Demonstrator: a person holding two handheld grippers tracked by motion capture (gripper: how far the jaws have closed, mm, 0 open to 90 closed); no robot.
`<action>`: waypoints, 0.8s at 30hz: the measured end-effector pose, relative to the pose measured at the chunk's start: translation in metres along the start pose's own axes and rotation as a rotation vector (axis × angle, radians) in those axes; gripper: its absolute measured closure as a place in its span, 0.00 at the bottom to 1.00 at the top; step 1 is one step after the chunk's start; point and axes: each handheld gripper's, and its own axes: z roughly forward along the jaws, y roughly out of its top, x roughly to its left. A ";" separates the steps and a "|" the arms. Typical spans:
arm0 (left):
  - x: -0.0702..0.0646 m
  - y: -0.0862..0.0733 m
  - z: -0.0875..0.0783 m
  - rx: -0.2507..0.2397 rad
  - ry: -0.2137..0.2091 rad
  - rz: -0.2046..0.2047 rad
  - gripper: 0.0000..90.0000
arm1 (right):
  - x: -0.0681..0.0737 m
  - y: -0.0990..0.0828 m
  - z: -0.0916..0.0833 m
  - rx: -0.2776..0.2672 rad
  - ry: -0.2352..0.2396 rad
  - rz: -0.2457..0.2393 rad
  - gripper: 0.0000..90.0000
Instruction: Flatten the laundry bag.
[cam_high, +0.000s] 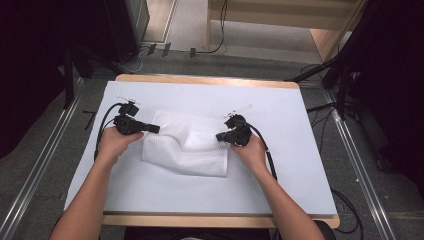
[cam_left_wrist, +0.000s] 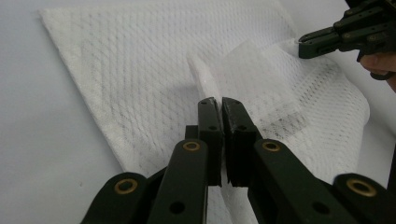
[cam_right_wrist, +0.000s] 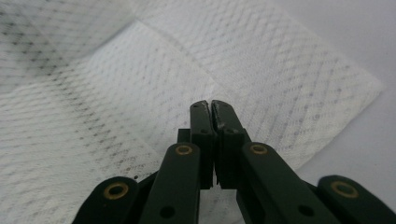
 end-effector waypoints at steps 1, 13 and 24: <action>-0.001 -0.001 -0.003 -0.008 0.003 0.005 0.98 | 0.002 0.001 -0.004 -0.014 0.001 -0.005 1.00; -0.025 -0.029 -0.048 -0.135 0.005 0.073 0.97 | 0.034 -0.005 -0.056 -0.155 0.059 -0.083 1.00; -0.026 -0.070 -0.068 -0.145 0.008 0.081 0.95 | 0.064 -0.025 -0.073 -0.203 0.157 -0.126 1.00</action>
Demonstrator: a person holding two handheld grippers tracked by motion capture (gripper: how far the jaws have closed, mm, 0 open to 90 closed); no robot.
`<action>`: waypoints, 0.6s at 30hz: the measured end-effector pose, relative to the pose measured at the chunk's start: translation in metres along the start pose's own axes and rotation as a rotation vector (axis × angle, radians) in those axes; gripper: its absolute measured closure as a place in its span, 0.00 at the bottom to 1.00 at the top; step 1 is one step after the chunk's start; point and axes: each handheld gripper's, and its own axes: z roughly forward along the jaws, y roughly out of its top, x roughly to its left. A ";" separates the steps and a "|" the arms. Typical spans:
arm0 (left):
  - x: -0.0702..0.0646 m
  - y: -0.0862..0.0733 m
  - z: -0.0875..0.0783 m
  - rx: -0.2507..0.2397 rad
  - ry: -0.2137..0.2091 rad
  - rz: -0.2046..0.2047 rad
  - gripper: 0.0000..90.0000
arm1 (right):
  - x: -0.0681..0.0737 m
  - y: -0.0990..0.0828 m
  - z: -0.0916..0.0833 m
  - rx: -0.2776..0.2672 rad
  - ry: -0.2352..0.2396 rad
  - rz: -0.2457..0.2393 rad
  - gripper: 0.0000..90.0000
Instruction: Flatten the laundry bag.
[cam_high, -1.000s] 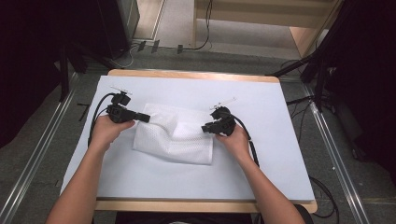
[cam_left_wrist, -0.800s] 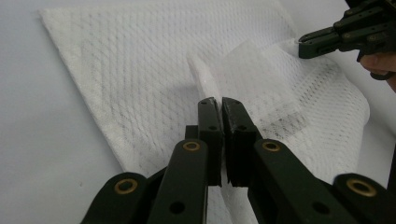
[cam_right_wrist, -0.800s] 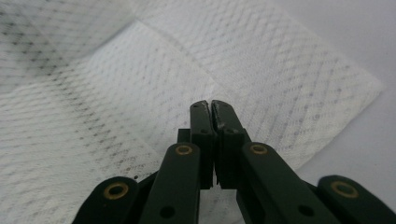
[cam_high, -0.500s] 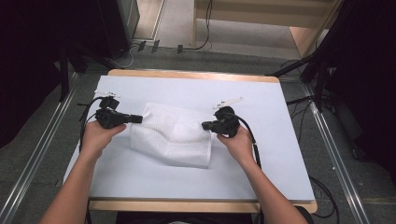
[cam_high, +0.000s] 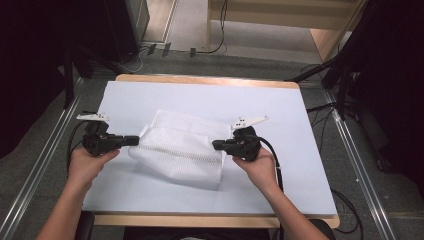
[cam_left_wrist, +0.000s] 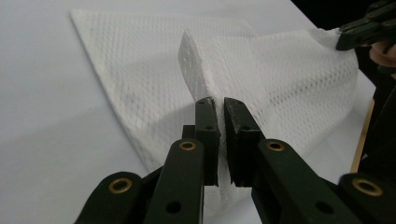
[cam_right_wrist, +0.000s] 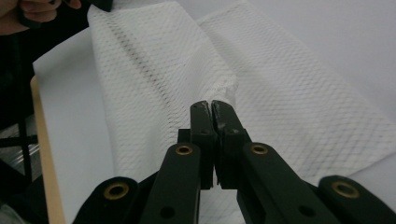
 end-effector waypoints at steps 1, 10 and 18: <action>0.001 -0.004 -0.001 0.007 0.002 -0.003 0.95 | 0.002 -0.001 0.000 0.002 0.005 0.002 1.00; 0.008 -0.030 -0.011 0.061 0.020 -0.038 0.95 | 0.026 -0.013 0.011 0.046 0.079 -0.028 0.99; 0.017 -0.045 -0.011 0.108 0.017 -0.099 0.87 | 0.032 -0.025 0.026 0.112 0.099 -0.029 0.94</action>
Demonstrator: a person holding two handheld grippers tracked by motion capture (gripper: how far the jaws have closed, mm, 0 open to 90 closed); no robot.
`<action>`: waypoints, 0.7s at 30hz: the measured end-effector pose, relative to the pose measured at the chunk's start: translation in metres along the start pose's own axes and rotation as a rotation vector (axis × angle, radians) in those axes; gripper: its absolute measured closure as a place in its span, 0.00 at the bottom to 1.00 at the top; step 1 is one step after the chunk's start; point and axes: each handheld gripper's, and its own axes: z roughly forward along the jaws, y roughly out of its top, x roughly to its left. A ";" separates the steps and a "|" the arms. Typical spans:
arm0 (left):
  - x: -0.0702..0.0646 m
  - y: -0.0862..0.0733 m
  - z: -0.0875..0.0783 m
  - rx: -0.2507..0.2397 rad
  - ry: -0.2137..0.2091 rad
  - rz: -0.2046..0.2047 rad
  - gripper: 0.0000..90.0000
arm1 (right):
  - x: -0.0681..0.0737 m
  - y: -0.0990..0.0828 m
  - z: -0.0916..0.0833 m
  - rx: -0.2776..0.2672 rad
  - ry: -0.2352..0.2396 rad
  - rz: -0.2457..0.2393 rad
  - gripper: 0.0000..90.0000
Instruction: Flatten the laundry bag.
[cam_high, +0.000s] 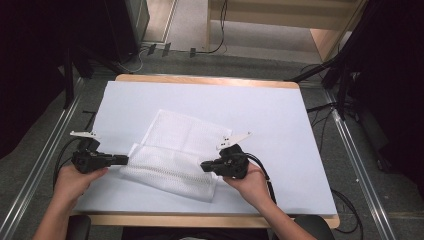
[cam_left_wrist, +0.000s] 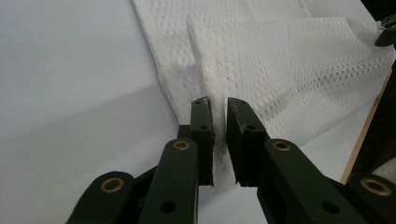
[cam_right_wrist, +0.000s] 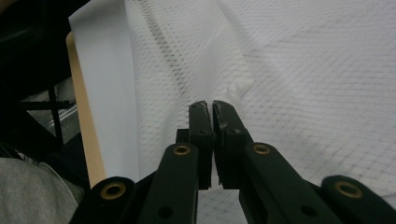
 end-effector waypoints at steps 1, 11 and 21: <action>-0.001 0.000 -0.001 -0.006 -0.003 0.001 0.84 | -0.001 0.000 0.000 -0.004 -0.003 -0.004 0.90; -0.002 0.031 -0.007 -0.017 0.024 0.031 0.70 | -0.022 -0.001 -0.019 -0.062 -0.084 0.010 0.77; 0.017 0.072 0.032 0.014 0.039 0.028 0.72 | -0.051 -0.010 -0.025 -0.054 -0.179 0.057 0.73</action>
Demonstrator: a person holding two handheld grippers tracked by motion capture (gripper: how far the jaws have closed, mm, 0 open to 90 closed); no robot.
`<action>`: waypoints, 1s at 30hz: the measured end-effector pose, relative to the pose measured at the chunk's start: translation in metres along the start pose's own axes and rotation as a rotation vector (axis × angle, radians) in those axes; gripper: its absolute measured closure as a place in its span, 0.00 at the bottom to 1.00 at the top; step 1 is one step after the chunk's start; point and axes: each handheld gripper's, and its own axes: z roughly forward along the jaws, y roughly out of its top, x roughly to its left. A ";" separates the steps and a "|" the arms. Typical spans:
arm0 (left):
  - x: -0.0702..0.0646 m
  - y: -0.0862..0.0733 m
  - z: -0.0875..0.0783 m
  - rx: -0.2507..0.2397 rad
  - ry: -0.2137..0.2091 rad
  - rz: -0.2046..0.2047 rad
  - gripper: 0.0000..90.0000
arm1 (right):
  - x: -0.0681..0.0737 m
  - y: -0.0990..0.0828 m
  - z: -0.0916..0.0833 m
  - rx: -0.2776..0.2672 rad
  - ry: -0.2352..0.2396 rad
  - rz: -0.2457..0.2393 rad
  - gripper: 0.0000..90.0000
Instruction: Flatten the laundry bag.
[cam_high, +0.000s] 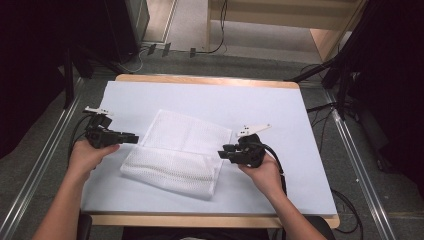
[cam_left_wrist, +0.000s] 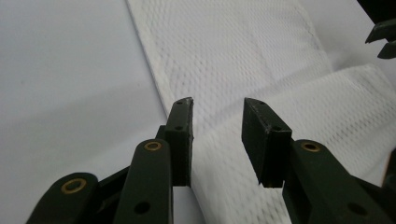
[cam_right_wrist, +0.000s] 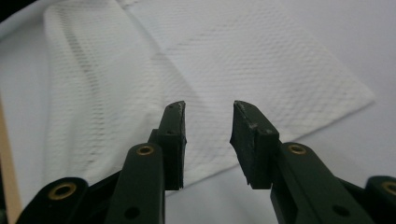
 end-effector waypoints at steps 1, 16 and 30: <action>0.001 0.003 0.005 0.008 0.003 0.004 0.72 | -0.003 -0.001 0.002 0.003 -0.008 0.000 0.73; 0.016 0.004 0.036 0.056 0.077 0.007 0.70 | -0.028 -0.013 0.032 0.094 -0.135 0.062 0.65; 0.006 0.004 0.048 0.071 0.053 0.006 0.91 | -0.016 -0.006 0.046 0.095 -0.228 -0.013 0.87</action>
